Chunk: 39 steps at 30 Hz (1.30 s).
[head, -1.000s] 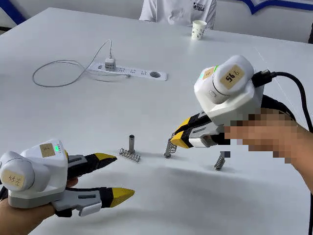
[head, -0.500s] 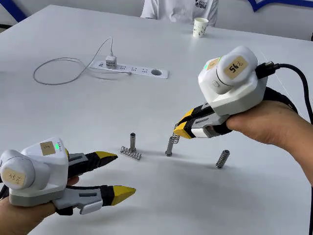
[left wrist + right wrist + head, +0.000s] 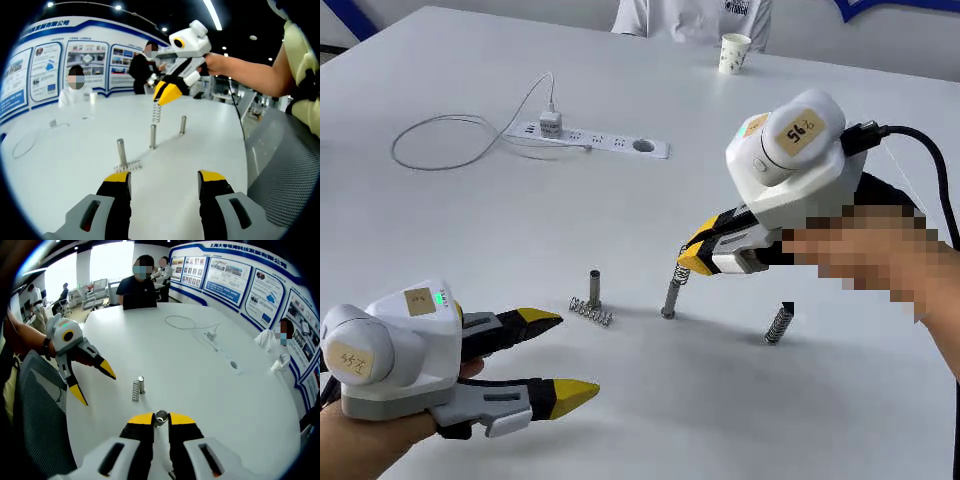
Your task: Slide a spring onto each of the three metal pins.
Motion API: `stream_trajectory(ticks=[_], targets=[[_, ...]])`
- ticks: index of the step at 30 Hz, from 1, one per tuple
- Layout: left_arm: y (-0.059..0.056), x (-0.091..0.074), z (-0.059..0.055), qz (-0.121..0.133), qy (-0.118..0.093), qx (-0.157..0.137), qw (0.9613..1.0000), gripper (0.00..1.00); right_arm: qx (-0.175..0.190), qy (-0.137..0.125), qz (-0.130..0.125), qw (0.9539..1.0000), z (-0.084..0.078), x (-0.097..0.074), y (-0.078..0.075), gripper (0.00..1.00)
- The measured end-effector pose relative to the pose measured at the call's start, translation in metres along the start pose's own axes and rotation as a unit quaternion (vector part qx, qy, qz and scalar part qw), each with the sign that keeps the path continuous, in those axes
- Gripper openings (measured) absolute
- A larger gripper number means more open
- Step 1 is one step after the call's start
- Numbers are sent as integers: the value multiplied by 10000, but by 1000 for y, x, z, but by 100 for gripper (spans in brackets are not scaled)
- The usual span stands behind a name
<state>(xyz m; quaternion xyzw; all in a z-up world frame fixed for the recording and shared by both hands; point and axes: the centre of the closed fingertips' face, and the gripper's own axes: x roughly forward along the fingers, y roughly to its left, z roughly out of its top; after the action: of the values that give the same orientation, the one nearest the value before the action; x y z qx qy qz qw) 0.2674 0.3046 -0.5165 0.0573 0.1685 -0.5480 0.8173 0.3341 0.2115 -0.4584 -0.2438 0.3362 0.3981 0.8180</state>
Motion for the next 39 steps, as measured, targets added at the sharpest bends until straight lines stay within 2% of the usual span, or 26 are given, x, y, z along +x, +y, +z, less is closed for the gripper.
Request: stream_trajectory(ticks=[39], targets=[[2,-2,-4,28,20,-96,9999,55,119,142,104,9998,-11,18,-2,12]])
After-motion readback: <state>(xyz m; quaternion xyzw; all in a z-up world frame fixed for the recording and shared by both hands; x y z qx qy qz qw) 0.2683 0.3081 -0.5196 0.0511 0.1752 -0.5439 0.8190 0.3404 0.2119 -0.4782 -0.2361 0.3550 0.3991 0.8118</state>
